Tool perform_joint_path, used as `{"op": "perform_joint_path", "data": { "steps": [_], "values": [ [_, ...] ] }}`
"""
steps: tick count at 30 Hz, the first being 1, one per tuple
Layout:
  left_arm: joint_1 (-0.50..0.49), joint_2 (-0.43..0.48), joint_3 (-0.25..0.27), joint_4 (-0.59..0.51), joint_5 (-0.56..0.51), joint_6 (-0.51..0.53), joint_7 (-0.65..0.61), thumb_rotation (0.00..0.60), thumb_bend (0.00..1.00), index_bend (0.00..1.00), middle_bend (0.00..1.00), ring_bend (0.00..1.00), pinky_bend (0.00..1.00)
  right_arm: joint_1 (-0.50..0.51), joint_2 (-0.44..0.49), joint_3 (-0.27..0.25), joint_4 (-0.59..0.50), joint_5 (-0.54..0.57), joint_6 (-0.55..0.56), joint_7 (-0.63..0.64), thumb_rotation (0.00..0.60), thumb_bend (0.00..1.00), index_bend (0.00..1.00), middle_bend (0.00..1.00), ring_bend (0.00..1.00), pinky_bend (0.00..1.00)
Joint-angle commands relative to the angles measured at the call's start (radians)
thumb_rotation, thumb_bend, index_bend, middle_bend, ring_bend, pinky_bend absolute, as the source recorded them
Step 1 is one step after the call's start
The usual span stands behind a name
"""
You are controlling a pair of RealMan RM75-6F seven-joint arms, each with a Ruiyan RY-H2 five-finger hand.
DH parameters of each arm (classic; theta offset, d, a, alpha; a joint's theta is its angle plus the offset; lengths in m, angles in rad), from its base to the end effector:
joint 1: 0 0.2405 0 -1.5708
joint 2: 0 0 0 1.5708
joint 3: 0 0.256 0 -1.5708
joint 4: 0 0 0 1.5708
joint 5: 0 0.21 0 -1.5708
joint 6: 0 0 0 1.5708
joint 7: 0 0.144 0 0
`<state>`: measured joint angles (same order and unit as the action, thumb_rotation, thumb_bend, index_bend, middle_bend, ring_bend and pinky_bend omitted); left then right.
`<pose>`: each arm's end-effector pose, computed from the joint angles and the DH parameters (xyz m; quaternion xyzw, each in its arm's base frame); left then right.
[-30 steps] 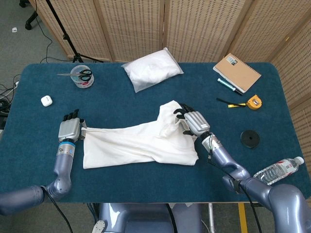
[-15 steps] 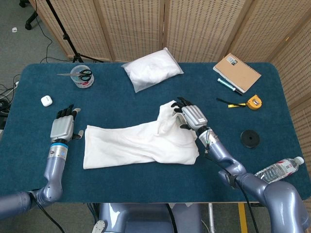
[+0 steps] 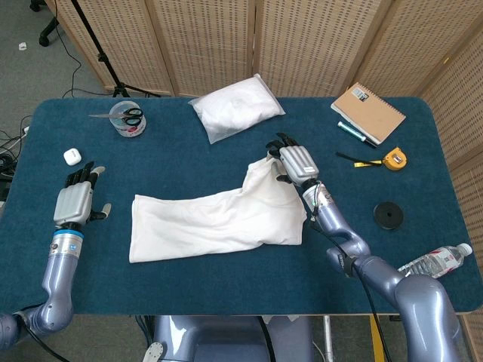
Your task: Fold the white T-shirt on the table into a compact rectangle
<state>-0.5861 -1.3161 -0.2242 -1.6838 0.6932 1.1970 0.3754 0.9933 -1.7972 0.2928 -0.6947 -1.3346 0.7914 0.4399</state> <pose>-0.2372 0.3305 0.0846 -0.5476 -0.5109 -0.3286 0.5755 -0.1302 -0.4701 -0.0148 0.6614 -0.4338 0.4785 0.3814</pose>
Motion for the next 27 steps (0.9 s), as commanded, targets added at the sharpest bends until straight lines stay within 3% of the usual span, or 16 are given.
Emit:
{"op": "perform_joint_path", "data": {
  "steps": [1, 13, 14, 15, 16, 18, 19, 27],
  "values": [
    [0.008, 0.000, 0.000, 0.005, 0.008, 0.006, -0.008, 0.600, 0.35, 0.00, 0.00, 0.00, 0.00, 0.043, -0.038, 0.026, 0.069, 0.031, -0.040, -0.028, 0.600, 0.65, 0.68, 0.26, 0.01, 0.14],
    [0.022, 0.010, -0.010, 0.021, 0.007, -0.025, -0.036, 0.600, 0.35, 0.00, 0.00, 0.00, 0.00, 0.146, -0.169, 0.068, 0.329, 0.098, -0.159, -0.054, 0.600, 0.62, 0.68, 0.26, 0.01, 0.14],
    [0.023, 0.013, -0.012, 0.021, 0.007, -0.026, -0.037, 0.600, 0.35, 0.00, 0.00, 0.00, 0.00, 0.150, -0.180, 0.064, 0.351, 0.096, -0.164, -0.057, 0.600, 0.55, 0.63, 0.23, 0.01, 0.14],
    [0.023, 0.015, -0.015, 0.022, 0.008, -0.027, -0.037, 0.600, 0.35, 0.00, 0.00, 0.00, 0.00, 0.152, -0.186, 0.053, 0.366, 0.088, -0.178, -0.057, 0.600, 0.41, 0.51, 0.17, 0.01, 0.14],
    [0.023, 0.016, -0.016, 0.023, 0.007, -0.028, -0.039, 0.600, 0.35, 0.00, 0.00, 0.00, 0.00, 0.154, -0.186, 0.043, 0.371, 0.081, -0.196, -0.056, 0.600, 0.22, 0.31, 0.10, 0.01, 0.14],
    [0.024, 0.021, -0.020, 0.026, 0.004, -0.033, -0.042, 0.600, 0.35, 0.00, 0.00, 0.00, 0.00, 0.158, -0.192, 0.041, 0.392, 0.082, -0.205, -0.058, 0.600, 0.01, 0.04, 0.01, 0.00, 0.11],
    [0.024, 0.023, -0.022, 0.026, 0.002, -0.036, -0.043, 0.600, 0.35, 0.00, 0.00, 0.00, 0.00, 0.158, -0.199, 0.045, 0.402, 0.085, -0.192, -0.060, 0.600, 0.00, 0.00, 0.00, 0.00, 0.08],
    [0.035, 0.046, -0.024, 0.015, 0.017, -0.039, -0.056, 0.600, 0.35, 0.00, 0.00, 0.00, 0.00, 0.131, -0.159, 0.038, 0.356, 0.066, -0.062, -0.065, 0.600, 0.00, 0.00, 0.00, 0.00, 0.02]
  ]
}}
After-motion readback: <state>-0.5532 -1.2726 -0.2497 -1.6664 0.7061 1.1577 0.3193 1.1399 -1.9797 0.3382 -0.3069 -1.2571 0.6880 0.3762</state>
